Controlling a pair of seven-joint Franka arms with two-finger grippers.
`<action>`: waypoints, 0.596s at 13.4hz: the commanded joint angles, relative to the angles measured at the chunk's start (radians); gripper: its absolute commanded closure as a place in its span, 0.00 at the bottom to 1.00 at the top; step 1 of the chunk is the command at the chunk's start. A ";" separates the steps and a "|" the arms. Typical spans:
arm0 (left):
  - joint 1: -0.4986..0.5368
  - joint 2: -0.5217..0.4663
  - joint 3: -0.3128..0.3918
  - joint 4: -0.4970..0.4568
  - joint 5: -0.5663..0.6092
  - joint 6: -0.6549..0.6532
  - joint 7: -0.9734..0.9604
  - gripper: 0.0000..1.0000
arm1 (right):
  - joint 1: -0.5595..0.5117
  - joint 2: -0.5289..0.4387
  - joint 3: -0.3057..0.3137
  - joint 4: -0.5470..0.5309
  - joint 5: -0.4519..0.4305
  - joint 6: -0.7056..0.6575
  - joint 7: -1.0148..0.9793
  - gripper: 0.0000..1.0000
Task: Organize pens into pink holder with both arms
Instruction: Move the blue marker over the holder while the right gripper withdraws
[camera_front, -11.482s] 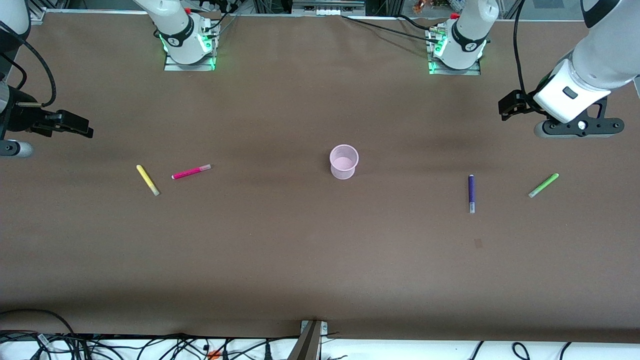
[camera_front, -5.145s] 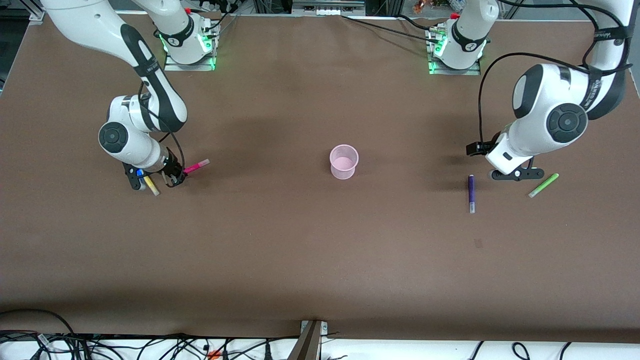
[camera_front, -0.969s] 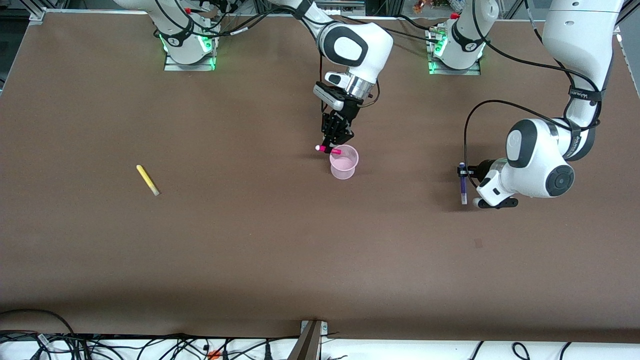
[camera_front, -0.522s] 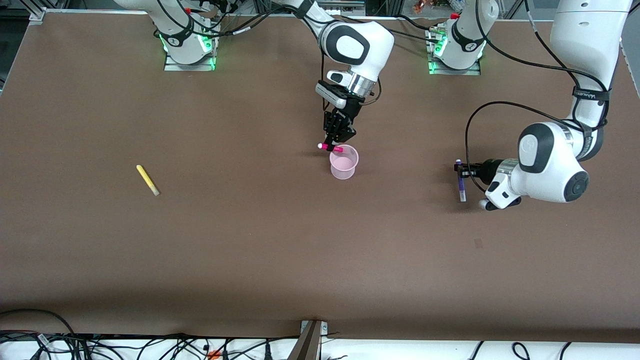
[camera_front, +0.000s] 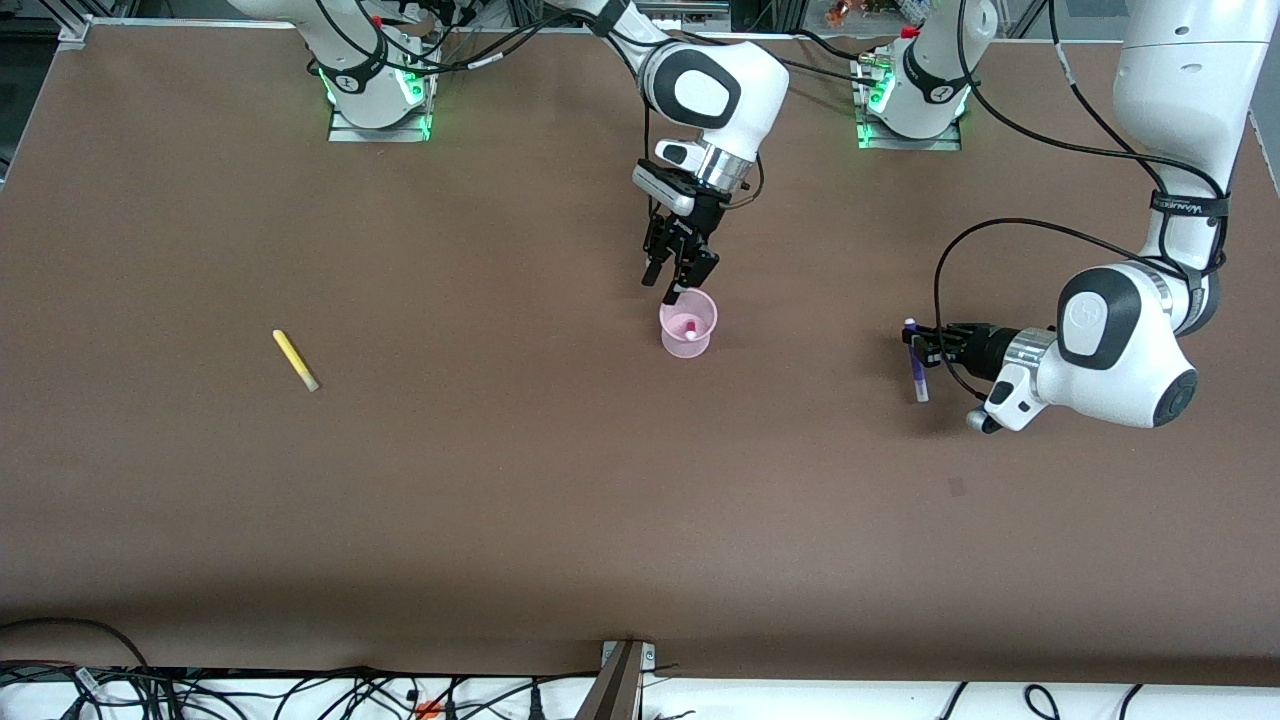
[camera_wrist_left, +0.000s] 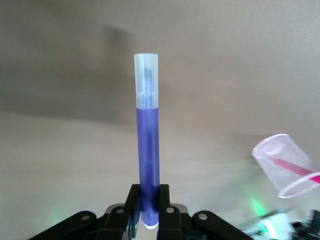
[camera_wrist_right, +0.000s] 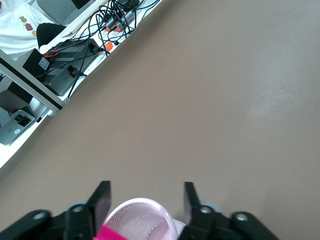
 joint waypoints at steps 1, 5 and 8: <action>0.002 0.015 0.001 0.030 -0.097 -0.066 -0.099 1.00 | 0.007 -0.021 -0.014 0.036 0.006 -0.034 -0.006 0.05; 0.000 0.030 -0.001 0.029 -0.270 -0.133 -0.260 1.00 | -0.088 -0.201 -0.025 0.035 0.248 -0.043 -0.369 0.12; -0.009 0.055 -0.007 0.021 -0.413 -0.173 -0.355 1.00 | -0.217 -0.341 -0.029 0.026 0.465 -0.074 -0.723 0.12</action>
